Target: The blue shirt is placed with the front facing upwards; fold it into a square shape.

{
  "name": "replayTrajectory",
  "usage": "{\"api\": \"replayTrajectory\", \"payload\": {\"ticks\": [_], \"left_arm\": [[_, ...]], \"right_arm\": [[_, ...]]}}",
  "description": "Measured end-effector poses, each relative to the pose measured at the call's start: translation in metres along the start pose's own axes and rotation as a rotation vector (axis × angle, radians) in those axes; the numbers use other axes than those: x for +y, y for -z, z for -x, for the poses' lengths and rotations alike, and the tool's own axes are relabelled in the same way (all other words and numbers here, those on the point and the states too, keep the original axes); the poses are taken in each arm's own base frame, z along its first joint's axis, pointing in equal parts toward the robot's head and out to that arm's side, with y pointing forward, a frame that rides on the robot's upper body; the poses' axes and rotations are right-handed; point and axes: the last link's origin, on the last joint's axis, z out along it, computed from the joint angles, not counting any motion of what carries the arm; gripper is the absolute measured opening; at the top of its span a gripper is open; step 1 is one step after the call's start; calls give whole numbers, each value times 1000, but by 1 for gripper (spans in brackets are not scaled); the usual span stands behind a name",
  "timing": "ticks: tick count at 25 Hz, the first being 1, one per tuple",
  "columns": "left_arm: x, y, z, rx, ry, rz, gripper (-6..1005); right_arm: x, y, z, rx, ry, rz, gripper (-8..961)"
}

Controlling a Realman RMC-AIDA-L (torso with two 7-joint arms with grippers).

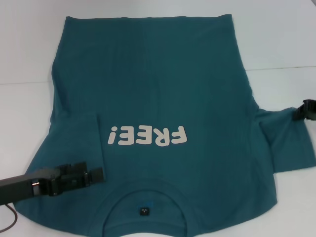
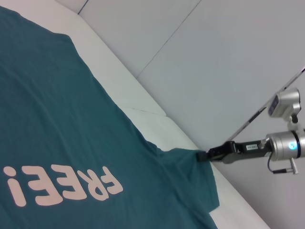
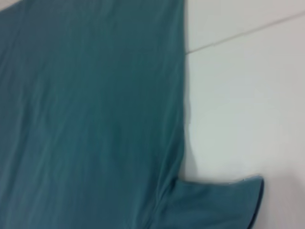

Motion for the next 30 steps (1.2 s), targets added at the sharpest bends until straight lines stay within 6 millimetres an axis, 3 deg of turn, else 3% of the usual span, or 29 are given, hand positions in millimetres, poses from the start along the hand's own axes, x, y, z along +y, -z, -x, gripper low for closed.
{"api": "replayTrajectory", "payload": {"ticks": [9, 15, 30], "left_arm": [[0, 2, 2, 1, 6, -3, 957], [-1, 4, 4, 3, 11, -8, 957], [-2, 4, 4, 11, 15, -12, 957]], "right_arm": [[36, -2, 23, 110, 281, -139, 16], [50, -2, 36, 130, 375, -268, 16], [56, 8, 46, 103, 407, -284, 17]]}}
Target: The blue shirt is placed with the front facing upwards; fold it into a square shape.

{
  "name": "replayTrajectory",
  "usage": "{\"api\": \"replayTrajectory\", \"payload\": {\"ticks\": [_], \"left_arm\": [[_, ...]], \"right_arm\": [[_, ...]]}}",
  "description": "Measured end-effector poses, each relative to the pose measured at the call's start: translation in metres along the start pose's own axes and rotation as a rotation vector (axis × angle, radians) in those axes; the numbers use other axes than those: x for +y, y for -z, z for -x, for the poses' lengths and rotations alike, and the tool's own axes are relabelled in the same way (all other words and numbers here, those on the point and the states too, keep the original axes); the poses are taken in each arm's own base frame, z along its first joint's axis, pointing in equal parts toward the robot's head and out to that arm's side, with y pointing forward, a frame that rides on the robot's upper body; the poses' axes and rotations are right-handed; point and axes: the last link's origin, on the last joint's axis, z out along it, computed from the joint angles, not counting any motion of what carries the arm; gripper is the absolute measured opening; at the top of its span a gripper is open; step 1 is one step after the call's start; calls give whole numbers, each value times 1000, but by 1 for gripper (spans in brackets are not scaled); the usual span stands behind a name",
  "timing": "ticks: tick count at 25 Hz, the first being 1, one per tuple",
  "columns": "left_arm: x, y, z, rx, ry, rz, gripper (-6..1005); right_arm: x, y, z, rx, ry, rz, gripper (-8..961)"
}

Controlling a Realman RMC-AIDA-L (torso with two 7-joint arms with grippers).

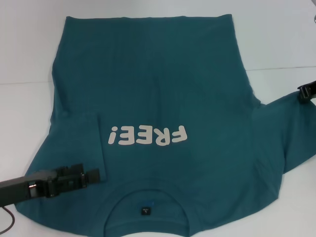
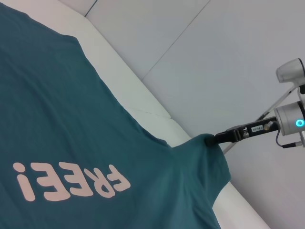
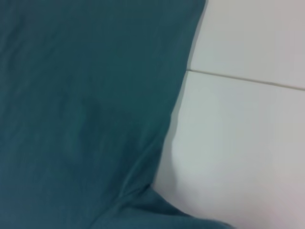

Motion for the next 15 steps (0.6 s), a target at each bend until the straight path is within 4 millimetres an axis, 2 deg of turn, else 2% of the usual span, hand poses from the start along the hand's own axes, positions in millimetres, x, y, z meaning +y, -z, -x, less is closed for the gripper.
{"api": "replayTrajectory", "payload": {"ticks": [7, 15], "left_arm": [[-1, 0, -1, 4, -1, -10, 957], [-2, 0, -1, 12, 3, -15, 957]], "right_arm": [[22, -3, -7, 97, 39, 89, 18], [52, 1, -1, 128, 86, 197, 18]]}}
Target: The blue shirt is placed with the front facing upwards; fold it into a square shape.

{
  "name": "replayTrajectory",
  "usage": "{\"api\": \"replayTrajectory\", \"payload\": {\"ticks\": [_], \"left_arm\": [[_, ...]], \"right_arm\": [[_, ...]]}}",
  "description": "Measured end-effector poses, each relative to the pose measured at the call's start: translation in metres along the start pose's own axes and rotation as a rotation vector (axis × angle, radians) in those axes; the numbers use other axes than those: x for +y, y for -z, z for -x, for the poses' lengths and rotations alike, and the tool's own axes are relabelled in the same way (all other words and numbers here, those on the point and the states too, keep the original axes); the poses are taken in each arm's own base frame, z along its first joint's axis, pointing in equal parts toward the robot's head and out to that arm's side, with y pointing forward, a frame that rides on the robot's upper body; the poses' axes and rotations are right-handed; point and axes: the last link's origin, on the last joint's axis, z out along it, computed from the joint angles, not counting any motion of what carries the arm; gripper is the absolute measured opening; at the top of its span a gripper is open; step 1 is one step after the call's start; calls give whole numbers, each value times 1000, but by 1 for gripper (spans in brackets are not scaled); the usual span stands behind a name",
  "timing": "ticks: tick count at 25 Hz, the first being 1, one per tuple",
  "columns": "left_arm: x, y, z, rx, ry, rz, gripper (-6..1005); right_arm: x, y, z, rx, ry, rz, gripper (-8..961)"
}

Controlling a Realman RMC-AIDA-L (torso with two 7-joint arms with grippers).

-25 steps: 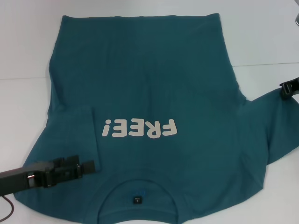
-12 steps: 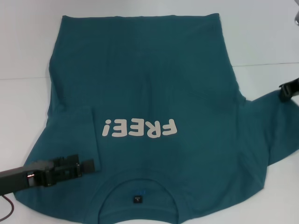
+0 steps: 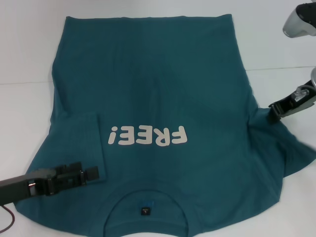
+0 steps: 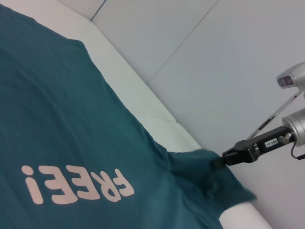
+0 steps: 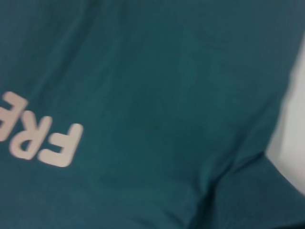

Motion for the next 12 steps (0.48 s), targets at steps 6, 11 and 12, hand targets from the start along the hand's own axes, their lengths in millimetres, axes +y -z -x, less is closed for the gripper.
{"api": "replayTrajectory", "payload": {"ticks": [6, 11, 12], "left_arm": [[-1, -1, 2, 3, 8, -2, 957], [-1, -1, 1, 9, 8, -1, 957], [-1, -1, 0, 11, 7, 0, 957]], "right_arm": [[16, -9, 6, -4, 20, 25, 19], [27, -18, 13, -14, 27, 39, 19], [30, -19, 16, -17, 29, 42, 19]]}}
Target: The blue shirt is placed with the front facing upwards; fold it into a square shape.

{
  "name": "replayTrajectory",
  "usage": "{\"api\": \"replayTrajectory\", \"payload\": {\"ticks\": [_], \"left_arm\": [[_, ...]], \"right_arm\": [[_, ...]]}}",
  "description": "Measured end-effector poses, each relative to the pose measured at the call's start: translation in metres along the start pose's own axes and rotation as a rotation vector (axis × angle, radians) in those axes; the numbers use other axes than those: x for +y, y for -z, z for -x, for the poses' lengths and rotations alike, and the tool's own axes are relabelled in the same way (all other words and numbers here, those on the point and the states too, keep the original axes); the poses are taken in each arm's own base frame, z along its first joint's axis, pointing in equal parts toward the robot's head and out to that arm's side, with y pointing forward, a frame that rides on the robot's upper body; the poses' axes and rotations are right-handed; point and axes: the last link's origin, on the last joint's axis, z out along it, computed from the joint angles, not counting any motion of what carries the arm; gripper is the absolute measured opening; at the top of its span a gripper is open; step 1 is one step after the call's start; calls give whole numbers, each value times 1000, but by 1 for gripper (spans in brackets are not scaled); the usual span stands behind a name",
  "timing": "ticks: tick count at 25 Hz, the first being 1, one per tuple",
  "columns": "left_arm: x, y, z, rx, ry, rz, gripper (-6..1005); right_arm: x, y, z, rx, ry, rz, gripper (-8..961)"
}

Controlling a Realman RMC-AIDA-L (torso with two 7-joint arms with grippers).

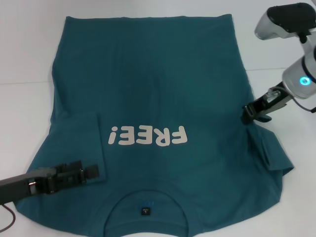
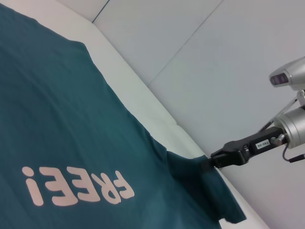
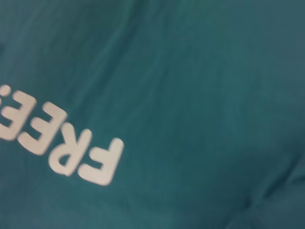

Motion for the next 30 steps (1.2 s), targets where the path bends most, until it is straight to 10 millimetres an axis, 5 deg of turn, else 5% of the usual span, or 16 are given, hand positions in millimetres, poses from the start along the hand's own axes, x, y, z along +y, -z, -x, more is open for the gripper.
{"api": "replayTrajectory", "payload": {"ticks": [17, 30], "left_arm": [[-4, 0, -2, 17, 5, -26, 957], [-6, 0, -3, 21, 12, -40, 958]], "right_arm": [[-12, 3, 26, -136, -163, -63, 20], [3, -15, 25, -81, -45, -88, 21]]}}
